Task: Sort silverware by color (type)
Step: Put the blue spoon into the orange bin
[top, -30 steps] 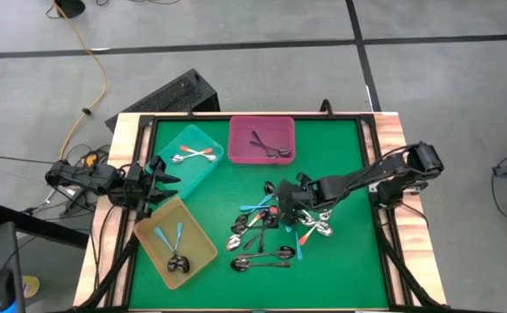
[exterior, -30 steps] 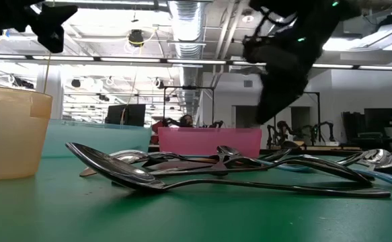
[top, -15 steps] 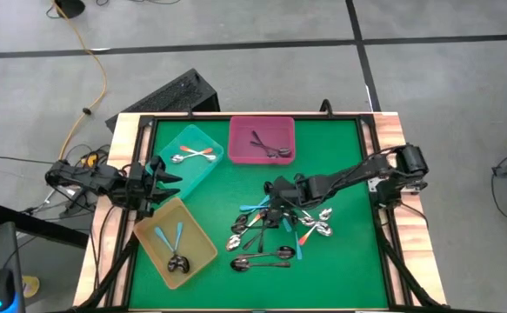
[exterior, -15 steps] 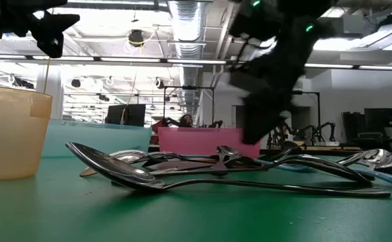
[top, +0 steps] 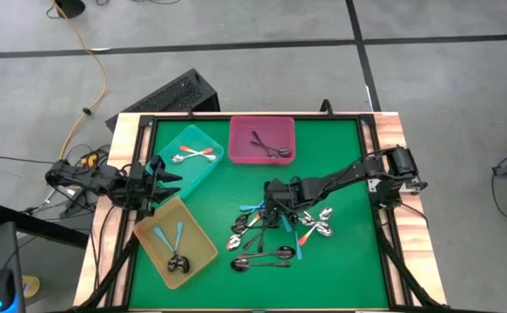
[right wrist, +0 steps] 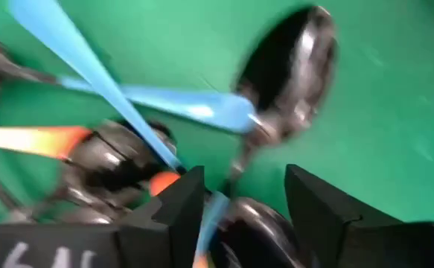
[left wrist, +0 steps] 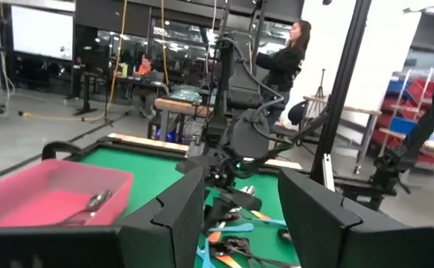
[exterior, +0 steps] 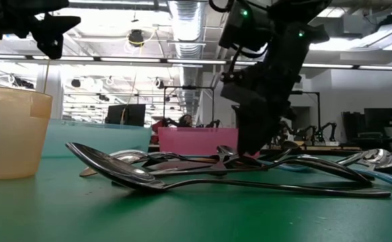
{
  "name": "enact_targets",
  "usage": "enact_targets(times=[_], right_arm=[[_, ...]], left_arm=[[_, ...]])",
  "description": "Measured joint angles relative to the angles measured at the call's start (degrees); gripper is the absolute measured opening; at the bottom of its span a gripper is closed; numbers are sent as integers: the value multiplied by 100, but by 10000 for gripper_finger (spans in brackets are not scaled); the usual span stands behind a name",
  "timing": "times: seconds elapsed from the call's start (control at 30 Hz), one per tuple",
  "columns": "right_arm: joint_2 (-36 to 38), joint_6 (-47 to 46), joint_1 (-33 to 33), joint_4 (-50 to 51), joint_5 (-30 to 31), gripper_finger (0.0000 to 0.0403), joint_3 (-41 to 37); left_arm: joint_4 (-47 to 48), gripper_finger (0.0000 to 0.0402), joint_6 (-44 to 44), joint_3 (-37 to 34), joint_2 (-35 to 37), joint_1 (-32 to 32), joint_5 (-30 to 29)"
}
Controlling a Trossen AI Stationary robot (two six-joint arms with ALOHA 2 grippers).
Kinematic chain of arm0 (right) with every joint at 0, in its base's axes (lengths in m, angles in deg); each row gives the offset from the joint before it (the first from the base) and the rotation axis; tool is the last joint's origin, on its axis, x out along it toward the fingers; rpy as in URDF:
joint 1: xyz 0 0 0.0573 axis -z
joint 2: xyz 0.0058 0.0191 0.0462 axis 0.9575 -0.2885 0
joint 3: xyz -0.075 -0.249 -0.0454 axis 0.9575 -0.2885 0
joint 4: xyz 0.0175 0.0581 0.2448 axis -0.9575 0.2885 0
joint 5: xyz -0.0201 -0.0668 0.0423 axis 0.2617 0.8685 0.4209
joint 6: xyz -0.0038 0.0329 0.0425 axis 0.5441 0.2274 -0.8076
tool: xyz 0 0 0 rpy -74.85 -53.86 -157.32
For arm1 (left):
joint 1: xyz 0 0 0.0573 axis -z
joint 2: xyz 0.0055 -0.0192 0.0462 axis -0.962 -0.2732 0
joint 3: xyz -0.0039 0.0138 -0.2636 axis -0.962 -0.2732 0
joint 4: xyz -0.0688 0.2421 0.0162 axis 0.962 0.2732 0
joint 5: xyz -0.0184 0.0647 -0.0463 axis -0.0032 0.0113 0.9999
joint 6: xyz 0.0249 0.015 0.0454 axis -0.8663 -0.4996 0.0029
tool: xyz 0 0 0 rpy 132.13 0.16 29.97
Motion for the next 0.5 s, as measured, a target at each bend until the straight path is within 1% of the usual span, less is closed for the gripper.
enact_targets(times=[0.1, 0.27, 0.33, 0.4, 0.5], right_arm=[[-74, -68, 26, 22, -1, 211, -7], [-69, -67, 66, 8, 29, 207, -7], [-69, -65, 107, 4, 27, 203, -7], [-69, -67, 155, 5, 7, 199, -7], [-69, -67, 190, 39, 0, 189, -7]], left_arm=[[-80, 158, -241, 0, 1, 1, 20], [-143, 158, -297, -44, 3, -1, -14], [-284, 158, -282, -232, 8, -1, 13], [-285, 158, -130, -430, -1, -1, 14], [-547, 158, 70, -707, 3, -1, 11]])
